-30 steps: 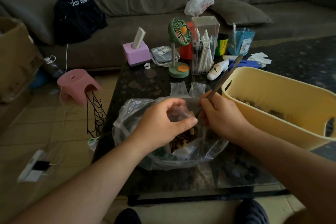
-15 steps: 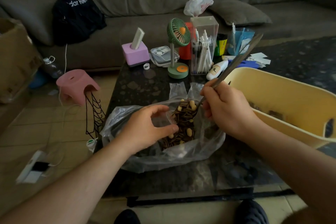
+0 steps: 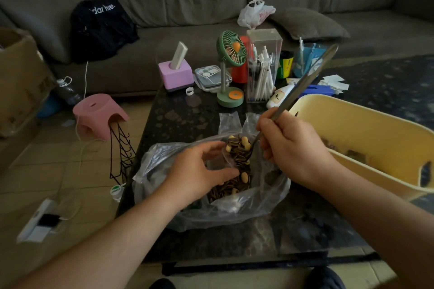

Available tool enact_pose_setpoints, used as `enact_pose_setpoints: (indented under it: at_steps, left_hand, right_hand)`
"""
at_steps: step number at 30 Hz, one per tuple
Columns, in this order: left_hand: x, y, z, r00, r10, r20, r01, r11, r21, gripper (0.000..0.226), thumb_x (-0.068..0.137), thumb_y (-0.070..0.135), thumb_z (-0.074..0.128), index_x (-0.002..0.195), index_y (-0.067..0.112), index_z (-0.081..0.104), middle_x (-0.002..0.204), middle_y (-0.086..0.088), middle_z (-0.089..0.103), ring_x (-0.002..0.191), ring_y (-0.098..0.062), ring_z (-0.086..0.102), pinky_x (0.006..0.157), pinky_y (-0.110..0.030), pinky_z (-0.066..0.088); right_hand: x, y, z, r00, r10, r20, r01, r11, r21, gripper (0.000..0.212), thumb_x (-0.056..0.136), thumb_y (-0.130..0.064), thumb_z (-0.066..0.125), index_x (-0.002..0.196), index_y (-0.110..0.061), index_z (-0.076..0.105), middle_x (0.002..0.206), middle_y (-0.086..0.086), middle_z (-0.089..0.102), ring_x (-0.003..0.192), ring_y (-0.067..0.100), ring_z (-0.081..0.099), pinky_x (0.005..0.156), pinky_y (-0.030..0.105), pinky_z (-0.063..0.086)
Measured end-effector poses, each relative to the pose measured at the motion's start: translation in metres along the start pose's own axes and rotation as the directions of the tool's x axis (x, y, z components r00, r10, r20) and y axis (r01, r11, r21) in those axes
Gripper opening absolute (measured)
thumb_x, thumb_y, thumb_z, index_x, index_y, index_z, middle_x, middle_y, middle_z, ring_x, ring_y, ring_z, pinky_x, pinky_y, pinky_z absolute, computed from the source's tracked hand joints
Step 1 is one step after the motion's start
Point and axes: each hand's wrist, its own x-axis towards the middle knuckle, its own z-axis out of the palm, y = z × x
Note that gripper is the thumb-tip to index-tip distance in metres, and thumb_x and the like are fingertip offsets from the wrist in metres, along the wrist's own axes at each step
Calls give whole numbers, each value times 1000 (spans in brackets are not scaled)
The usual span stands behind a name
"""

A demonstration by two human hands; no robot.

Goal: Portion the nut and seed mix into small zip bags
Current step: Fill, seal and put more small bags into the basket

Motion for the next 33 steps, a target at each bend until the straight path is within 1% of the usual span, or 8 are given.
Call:
enact_pose_setpoints:
  at_steps: [6,11,16,20,23,27,30,33]
  left_hand:
    - [3,1,0,992,-81,92,100,970,-221,61,71,16,96,127,23,73,113,13,80,108,-3,73,89,-23,59]
    - [4,7,2,987,-112,111,141,942,-305,52,75,1,91,121,18,72,102,11,81,91,-2,76,71,-17,61]
    - [4,5,5,992,-116,43,123,956,-265,58,69,11,98,119,25,72,109,11,80,102,-1,74,88,-19,58]
    - [3,4,5,998,-64,-4,63,990,-126,73,68,23,100,132,30,66,121,18,71,107,15,63,86,-6,51]
    - [3,4,7,999,-49,-9,49,998,-38,69,66,33,101,127,39,70,119,23,73,111,13,63,102,-25,54]
    - [2,6,10,997,-70,-25,69,996,-51,51,67,34,100,106,46,71,107,26,75,103,15,65,99,-27,56]
    - [3,6,12,997,-70,-45,67,996,-63,54,66,39,100,112,45,71,109,26,75,106,12,65,100,-30,57]
    - [4,6,15,996,-66,-52,63,996,-58,66,67,41,99,126,40,69,116,25,74,112,10,65,103,-33,56]
  right_hand:
    - [1,0,0,999,-36,9,36,999,-25,22,109,-33,46,94,-28,61,77,-1,70,68,18,67,68,50,58]
    - [2,0,1,998,-58,4,58,998,-39,21,109,-32,45,96,-28,61,77,1,69,70,17,67,71,51,57]
    - [4,1,-1,997,-71,14,71,996,-62,20,109,-31,45,97,-29,61,77,1,69,71,17,67,72,51,57]
    - [4,3,-2,992,-123,21,125,984,-128,20,109,-32,45,98,-28,61,74,-2,67,70,13,64,71,48,55]
    - [4,3,-1,988,-145,50,151,979,-137,19,109,-32,45,97,-31,60,75,-4,66,71,10,64,69,40,55]
    - [5,3,-1,976,-197,89,212,956,-202,18,108,-33,44,96,-30,57,75,-7,63,71,7,61,64,31,50]
    - [6,4,-1,953,-286,100,304,892,-334,17,108,-32,43,98,-27,56,75,-10,59,70,6,57,62,28,43]
    - [7,5,1,941,-318,111,337,872,-354,18,109,-32,43,101,-25,57,76,-11,57,69,6,56,61,29,43]
